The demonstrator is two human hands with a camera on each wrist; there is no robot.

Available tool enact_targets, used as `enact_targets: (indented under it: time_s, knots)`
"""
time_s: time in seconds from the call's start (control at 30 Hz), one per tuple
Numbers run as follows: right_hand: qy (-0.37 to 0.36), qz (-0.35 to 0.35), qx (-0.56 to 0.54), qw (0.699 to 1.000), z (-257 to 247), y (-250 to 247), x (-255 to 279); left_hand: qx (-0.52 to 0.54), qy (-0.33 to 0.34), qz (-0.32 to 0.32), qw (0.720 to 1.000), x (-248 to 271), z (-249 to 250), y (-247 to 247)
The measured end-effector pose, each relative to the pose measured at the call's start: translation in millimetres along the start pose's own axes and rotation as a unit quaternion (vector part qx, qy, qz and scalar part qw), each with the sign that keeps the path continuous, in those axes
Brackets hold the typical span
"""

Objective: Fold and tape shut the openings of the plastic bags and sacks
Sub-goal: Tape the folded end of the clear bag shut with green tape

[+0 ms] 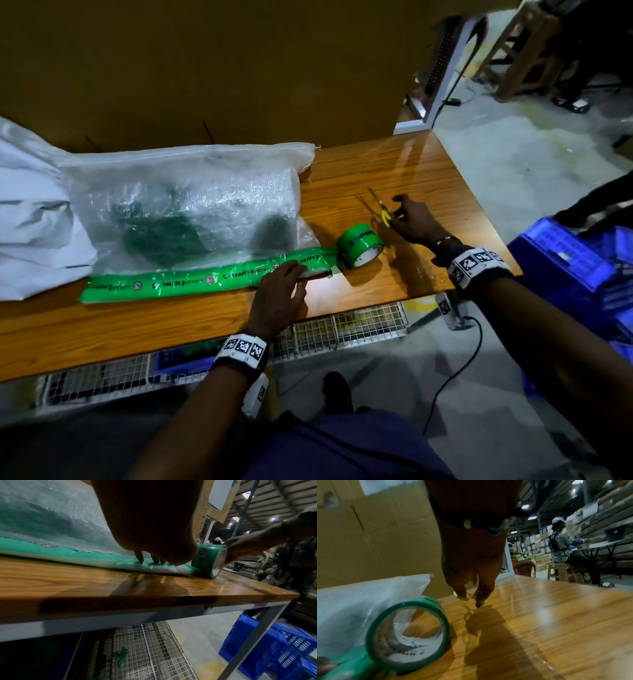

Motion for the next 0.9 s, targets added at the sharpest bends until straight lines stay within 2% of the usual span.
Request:
enact_targets:
  time_s: [0.17,0.33,0.4,0.57,0.73,0.9]
  knots:
    - [0.048,0.025,-0.134,0.989,-52.6,-36.9,52.7,0.001,-0.007,-0.001,1.0,-1.8,-2.2,2.9]
    - [0.018,0.008,-0.21,0.977,-96.1,-32.9,111.6,0.002,-0.005,-0.007,1.0,1.2,-2.5,1.0]
    - [0.016,-0.025,-0.208,0.978,-100.3,-17.7,134.0,0.001,-0.001,-0.012,1.0,1.2,-4.6,0.9]
    - [0.081,-0.096,-0.232,0.965,-102.6,26.0,187.8,-0.017,0.02,-0.037,0.999,3.1,-11.9,0.2]
    - [0.161,-0.1,-0.258,0.947,-84.5,59.7,206.4,-0.043,0.022,-0.06,0.997,0.8,-13.3,-1.0]
    - [0.185,-0.095,-0.286,0.935,-79.3,78.7,193.3,-0.047,0.029,-0.056,0.997,-0.7,-14.9,-0.4]
Point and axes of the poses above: each hand's wrist, its own x-axis away from the middle knuckle, its own y-axis out of the palm, z = x × y, the point moved 1 cm from there along -x, towards the middle knuckle, and after that the axes turned 8 degrees about z, right-handed, at the moved point
